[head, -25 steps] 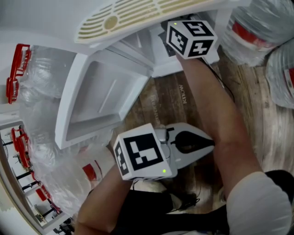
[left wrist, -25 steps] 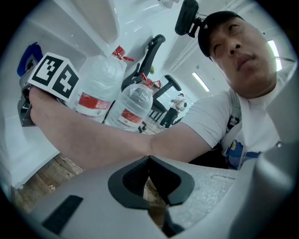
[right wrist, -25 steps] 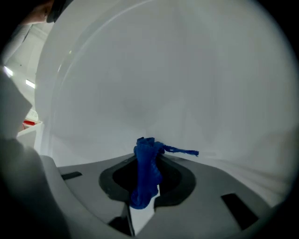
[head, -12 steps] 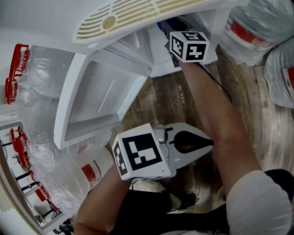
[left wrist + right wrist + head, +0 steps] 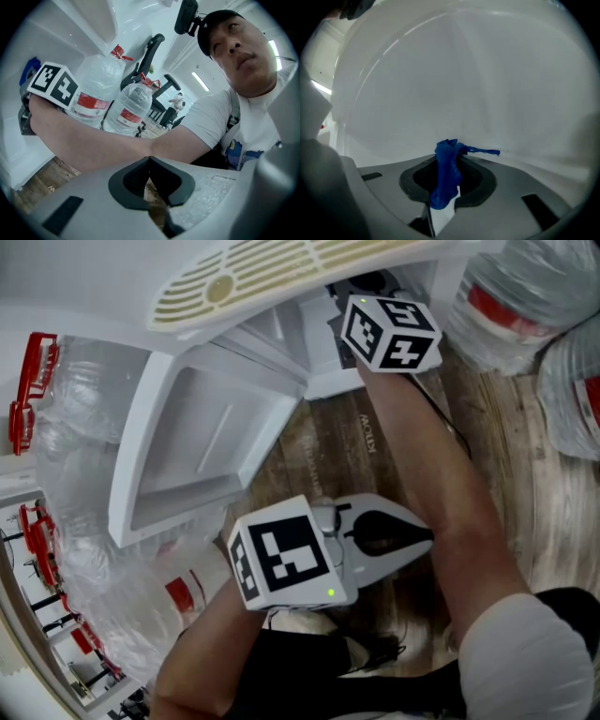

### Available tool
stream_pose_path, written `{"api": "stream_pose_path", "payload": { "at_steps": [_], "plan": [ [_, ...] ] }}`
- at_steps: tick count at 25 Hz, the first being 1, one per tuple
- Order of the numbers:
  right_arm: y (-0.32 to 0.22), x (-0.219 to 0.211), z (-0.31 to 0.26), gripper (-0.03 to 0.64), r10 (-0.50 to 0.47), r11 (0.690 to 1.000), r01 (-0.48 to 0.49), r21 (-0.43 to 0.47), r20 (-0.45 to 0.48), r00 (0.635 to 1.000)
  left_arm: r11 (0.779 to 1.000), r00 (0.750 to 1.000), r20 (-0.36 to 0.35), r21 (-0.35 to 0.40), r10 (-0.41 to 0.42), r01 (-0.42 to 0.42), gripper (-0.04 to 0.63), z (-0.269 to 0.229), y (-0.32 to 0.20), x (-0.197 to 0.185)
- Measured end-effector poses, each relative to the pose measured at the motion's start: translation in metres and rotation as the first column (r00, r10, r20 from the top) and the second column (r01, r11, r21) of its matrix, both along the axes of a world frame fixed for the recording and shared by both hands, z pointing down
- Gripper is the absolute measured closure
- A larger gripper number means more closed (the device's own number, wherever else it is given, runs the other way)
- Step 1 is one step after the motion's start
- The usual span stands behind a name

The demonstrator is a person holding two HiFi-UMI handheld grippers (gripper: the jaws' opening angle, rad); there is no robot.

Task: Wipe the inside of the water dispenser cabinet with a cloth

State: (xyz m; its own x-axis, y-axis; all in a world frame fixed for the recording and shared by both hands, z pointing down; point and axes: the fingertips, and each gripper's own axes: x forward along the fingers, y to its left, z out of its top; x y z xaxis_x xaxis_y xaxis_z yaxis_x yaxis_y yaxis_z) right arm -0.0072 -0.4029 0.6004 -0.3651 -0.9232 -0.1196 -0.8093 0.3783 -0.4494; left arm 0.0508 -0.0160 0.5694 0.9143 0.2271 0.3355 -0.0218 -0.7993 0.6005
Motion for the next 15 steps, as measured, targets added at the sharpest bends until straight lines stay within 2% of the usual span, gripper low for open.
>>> {"api": "stream_pose_path", "payload": {
  "at_steps": [3,6,9,15],
  "plan": [
    [0.002,0.010,-0.045,0.551,0.036,0.995,-0.045,0.089,0.096,0.995,1.000,1.000,0.001,-0.001,0.000,0.000,0.592,0.000,0.000,0.000],
    [-0.004,0.020,-0.052,0.551,0.069,0.993,-0.084,0.087,0.165,0.984,1.000,1.000,0.006,0.000,0.001,-0.001,0.592,0.000,0.001,-0.001],
    [-0.011,0.024,-0.030,0.552,0.093,0.994,-0.101,0.041,0.153,0.984,1.000,1.000,-0.002,-0.003,-0.006,0.006,0.592,-0.001,0.001,0.000],
    [-0.016,0.022,0.028,0.552,0.103,0.992,-0.098,-0.074,0.072,0.992,1.000,1.000,-0.003,-0.006,-0.008,0.008,0.592,-0.001,0.002,0.000]
  ]
}}
